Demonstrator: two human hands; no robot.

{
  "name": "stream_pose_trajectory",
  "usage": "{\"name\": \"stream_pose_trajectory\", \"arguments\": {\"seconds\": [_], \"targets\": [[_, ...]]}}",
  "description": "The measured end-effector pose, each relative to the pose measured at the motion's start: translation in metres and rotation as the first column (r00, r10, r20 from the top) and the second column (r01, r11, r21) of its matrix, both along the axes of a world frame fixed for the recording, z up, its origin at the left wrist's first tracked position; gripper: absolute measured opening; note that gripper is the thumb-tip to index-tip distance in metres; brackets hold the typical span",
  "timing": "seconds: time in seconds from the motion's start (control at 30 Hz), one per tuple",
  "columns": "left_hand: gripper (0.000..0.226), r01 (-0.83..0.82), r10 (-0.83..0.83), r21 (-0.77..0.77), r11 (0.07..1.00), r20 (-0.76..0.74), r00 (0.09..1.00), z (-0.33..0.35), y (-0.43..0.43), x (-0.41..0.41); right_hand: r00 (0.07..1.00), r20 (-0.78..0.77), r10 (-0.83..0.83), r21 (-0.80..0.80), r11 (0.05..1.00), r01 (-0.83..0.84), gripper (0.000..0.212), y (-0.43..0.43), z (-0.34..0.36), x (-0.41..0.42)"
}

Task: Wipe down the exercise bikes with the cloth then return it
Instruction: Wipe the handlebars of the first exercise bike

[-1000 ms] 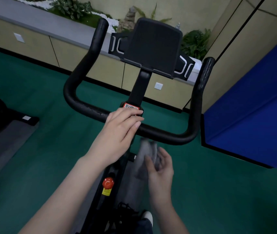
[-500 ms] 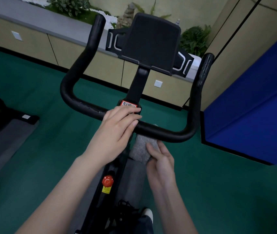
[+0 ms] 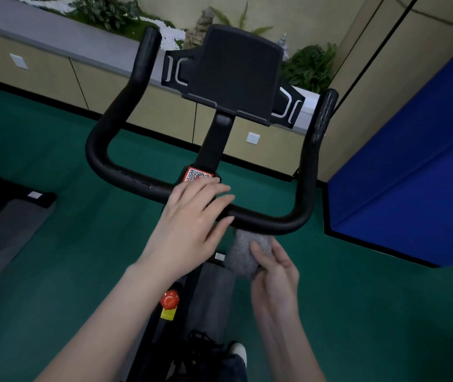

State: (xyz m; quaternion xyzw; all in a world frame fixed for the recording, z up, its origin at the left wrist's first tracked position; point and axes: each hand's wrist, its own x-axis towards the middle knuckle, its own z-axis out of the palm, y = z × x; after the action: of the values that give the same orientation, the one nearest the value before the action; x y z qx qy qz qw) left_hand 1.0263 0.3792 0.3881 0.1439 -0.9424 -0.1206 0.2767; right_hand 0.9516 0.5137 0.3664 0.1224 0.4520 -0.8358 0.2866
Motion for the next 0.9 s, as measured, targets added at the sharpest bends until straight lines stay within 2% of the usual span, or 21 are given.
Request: {"name": "stream_pose_trajectory", "arguments": {"seconds": [0.07, 0.23, 0.43, 0.6, 0.7, 0.8, 0.9], "targets": [[0.037, 0.003, -0.003, 0.001, 1.000, 0.017, 1.000, -0.001, 0.002, -0.002, 1.000, 0.002, -0.031, 0.004, 1.000, 0.031, 0.032, 0.005, -0.001, -0.002], [0.041, -0.027, 0.028, -0.065, 0.998, 0.020, 0.999, -0.004, 0.003, -0.005, 0.991, 0.039, 0.130, -0.004, 0.992, -0.130, 0.032, -0.008, 0.002, 0.010], [0.035, -0.054, 0.050, -0.108, 0.993, -0.038, 0.998, -0.010, 0.004, -0.009, 1.000, 0.026, -0.008, 0.042, 0.999, 0.007, 0.029, 0.015, 0.001, -0.011], [0.032, -0.067, 0.060, -0.097, 0.993, -0.073, 0.995, -0.012, 0.003, -0.010, 0.996, 0.063, 0.058, 0.071, 0.995, -0.062, 0.034, 0.004, 0.000, -0.004], [0.031, -0.073, 0.065, -0.090, 0.993, -0.085, 0.994, -0.013, 0.003, -0.010, 0.997, 0.071, 0.003, 0.095, 0.995, -0.010, 0.035, 0.014, 0.003, -0.012], [0.031, -0.075, 0.067, -0.083, 0.994, -0.091, 0.994, -0.013, 0.003, -0.010, 0.992, -0.040, -0.121, 0.150, 0.981, 0.125, 0.030, 0.036, 0.006, -0.025], [0.032, -0.078, 0.070, -0.084, 0.993, -0.096, 0.993, -0.014, 0.003, -0.010, 0.932, -0.295, -0.212, 0.232, 0.930, 0.285, 0.028, 0.044, 0.010, -0.035]]}}
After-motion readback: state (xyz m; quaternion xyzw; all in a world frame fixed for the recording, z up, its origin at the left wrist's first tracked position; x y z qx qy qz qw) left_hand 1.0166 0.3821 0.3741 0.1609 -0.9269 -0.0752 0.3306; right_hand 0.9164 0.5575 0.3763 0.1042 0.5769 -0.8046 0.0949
